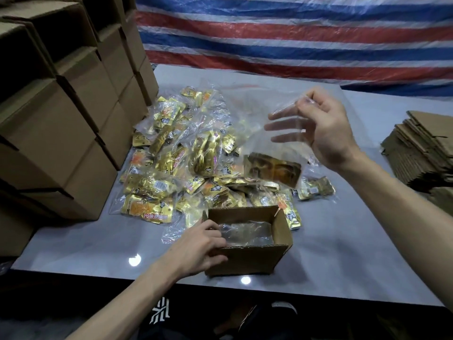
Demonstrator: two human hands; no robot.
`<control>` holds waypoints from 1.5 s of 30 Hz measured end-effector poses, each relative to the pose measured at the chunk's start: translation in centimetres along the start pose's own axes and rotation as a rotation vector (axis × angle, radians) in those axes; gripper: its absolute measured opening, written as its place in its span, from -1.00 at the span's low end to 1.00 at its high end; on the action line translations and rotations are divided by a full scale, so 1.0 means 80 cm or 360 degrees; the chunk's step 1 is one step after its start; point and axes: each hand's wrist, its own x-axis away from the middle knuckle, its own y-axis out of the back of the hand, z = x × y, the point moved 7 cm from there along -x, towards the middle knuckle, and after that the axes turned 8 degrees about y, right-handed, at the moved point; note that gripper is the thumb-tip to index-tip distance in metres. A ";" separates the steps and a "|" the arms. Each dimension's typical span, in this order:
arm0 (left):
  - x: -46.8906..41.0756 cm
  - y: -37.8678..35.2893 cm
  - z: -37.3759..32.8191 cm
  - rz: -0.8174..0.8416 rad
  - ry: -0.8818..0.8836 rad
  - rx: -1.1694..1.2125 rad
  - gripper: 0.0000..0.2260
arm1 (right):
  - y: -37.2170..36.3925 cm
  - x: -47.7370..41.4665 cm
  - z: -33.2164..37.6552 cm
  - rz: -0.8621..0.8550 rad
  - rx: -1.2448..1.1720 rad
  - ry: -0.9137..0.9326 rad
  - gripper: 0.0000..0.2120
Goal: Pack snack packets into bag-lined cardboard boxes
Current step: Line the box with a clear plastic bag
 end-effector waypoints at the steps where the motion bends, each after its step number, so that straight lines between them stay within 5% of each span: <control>1: 0.001 0.001 0.003 -0.0008 0.0014 0.0023 -0.79 | -0.007 0.005 0.003 0.0066 -0.0058 -0.0031 -0.81; 13: -0.002 0.004 0.011 0.0003 0.0007 -0.0021 -0.66 | -0.073 0.067 -0.035 0.0520 -0.0370 -0.0326 -0.86; 23: -0.002 0.009 0.024 0.0043 0.0023 0.0065 -0.50 | -0.080 0.079 -0.062 0.0480 -0.0306 -0.0493 -0.85; 32: 0.003 0.023 0.028 -0.0406 0.0004 -0.0259 -0.42 | -0.082 0.075 -0.063 0.0608 -0.0396 -0.0565 -0.87; 41: 0.027 0.020 0.032 -0.0403 0.0546 0.0095 -0.30 | -0.078 0.098 -0.088 0.0643 -0.0615 -0.0704 -0.88; 45: 0.026 0.015 0.014 -0.0420 0.0432 0.0058 -0.28 | -0.078 0.111 -0.109 0.0579 -0.0688 -0.0803 -0.83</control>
